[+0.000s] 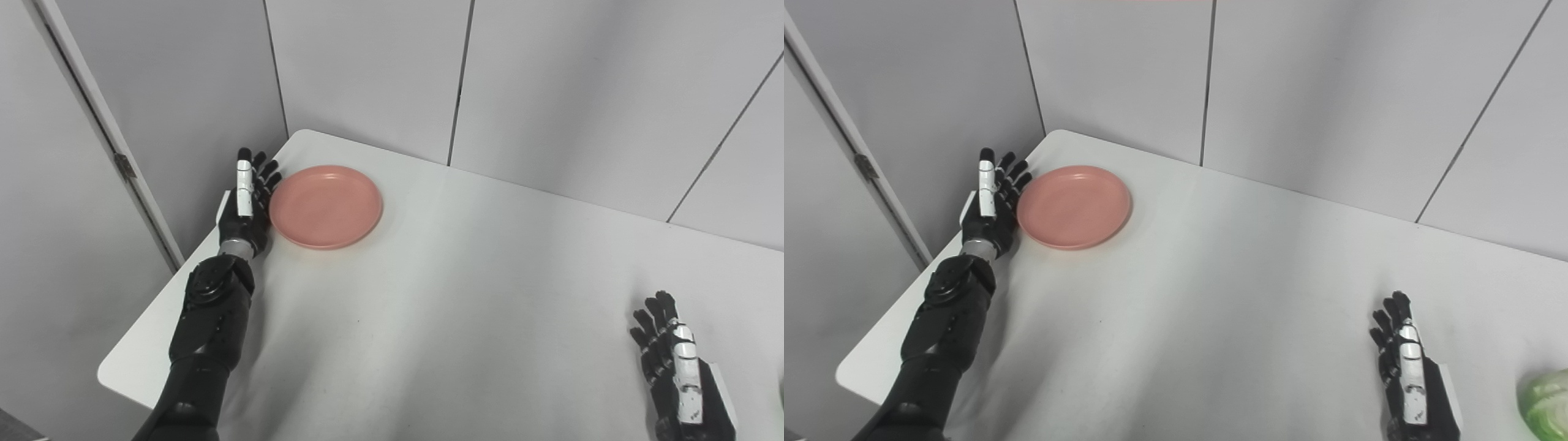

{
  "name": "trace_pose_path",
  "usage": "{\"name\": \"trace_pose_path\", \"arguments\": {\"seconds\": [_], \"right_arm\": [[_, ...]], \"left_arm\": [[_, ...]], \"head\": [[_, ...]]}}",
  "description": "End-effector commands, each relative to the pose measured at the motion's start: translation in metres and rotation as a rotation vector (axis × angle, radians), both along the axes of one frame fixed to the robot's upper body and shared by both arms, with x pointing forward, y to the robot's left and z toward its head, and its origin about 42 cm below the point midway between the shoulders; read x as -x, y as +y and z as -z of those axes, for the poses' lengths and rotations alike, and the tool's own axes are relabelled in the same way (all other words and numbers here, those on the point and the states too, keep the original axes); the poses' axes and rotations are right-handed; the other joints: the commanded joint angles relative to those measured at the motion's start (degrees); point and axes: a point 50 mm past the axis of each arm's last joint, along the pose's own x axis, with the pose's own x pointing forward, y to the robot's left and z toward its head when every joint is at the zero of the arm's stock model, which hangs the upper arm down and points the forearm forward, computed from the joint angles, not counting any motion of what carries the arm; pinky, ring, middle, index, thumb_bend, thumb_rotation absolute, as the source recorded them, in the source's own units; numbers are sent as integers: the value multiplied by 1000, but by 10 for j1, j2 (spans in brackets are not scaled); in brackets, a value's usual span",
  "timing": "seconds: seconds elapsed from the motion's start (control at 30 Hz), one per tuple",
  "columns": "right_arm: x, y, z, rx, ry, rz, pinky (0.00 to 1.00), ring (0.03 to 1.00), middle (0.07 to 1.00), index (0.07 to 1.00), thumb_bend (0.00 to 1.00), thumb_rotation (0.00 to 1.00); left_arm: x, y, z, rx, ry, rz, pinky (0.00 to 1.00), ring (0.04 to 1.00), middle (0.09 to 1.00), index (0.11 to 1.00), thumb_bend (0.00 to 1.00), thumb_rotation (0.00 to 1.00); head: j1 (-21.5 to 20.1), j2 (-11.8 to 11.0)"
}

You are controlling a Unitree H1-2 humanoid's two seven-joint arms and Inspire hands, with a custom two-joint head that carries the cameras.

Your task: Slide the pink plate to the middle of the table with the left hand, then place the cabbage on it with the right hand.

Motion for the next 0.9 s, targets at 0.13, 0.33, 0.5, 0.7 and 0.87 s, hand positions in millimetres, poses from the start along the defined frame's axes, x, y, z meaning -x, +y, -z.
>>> {"name": "trace_pose_path", "arguments": {"seconds": [0.13, 0.33, 0.5, 0.7, 0.87], "right_arm": [[-5, 2, -9, -12, -58, -5, 1000, 1000, 1000, 1000, 448, 1000], [-6, 2, -5, -3, -55, -14, 1000, 1000, 1000, 1000, 471, 1000], [-6, 2, -2, 3, -58, -12, 1000, 1000, 1000, 1000, 507, 1000], [-7, 3, 2, 10, -62, -7, 1000, 1000, 1000, 1000, 507, 1000], [-7, 6, 6, 9, -63, 3, 1000, 1000, 1000, 1000, 542, 1000]], "left_arm": [[-9, -23, -11, -5, -42, 111, 940, 940, 942, 943, 853, 939], [-11, -45, -14, -6, -48, 163, 933, 934, 936, 936, 841, 936], [-10, -60, -20, -10, -38, 201, 930, 935, 933, 933, 838, 939], [-11, -81, -30, 25, -51, 246, 952, 944, 940, 944, 857, 921], [-10, -103, -36, 62, -64, 309, 934, 936, 935, 942, 857, 916]], "head": [[-11, 4], [-26, 9], [-39, 12], [-59, 18], [-73, 22]]}}
